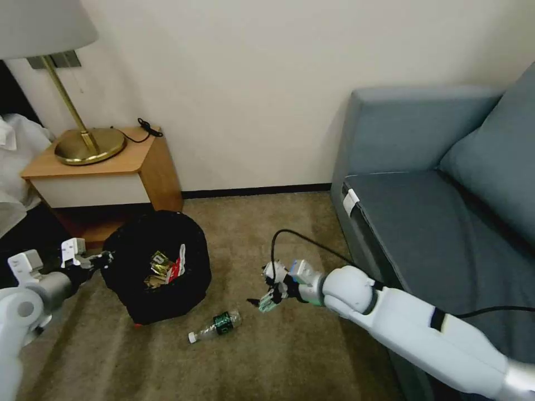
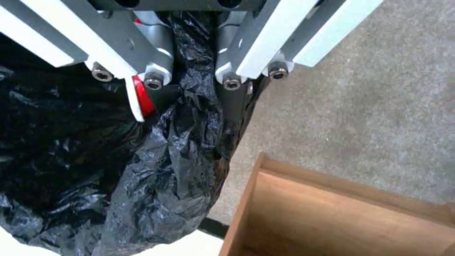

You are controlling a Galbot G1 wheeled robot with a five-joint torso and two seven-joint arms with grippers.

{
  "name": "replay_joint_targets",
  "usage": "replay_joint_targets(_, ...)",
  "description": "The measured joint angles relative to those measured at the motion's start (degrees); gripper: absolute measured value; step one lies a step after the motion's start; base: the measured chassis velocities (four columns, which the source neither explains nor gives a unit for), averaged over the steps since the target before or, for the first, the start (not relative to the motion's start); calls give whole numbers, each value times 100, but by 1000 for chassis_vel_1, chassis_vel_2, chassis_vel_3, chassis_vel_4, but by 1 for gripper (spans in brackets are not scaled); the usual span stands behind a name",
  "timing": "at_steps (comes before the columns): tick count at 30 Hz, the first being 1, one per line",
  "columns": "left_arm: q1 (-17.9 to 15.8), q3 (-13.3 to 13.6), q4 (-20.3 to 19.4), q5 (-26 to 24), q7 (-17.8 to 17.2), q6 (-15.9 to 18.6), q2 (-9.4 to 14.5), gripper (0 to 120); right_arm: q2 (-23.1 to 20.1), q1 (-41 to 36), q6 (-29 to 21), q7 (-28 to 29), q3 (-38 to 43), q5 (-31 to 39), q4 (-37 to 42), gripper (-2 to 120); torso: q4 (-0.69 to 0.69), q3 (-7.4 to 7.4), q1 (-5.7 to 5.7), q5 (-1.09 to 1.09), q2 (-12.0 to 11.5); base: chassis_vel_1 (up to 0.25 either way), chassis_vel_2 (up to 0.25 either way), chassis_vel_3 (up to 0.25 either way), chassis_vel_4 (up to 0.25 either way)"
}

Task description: Pick up the trash bin, then pick up the garbage on the floor and place it into the trash bin.

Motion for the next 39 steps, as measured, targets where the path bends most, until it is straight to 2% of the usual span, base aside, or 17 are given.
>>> replay_joint_targets(11, -63, 17, -24, -8, -38, 0, -83, 6, 960, 346, 419, -451, -700, -474, -1427, 100, 1, 0, 0, 0, 0, 0, 0, 0, 0)
replay_joint_targets(39, -27, -19, -38, -3, -35, 0, -147, 6, 2225, 282, 1094, -780, -777, -1665, -3506, 99, -1, 0, 0, 1, 0, 0, 0, 0, 0)
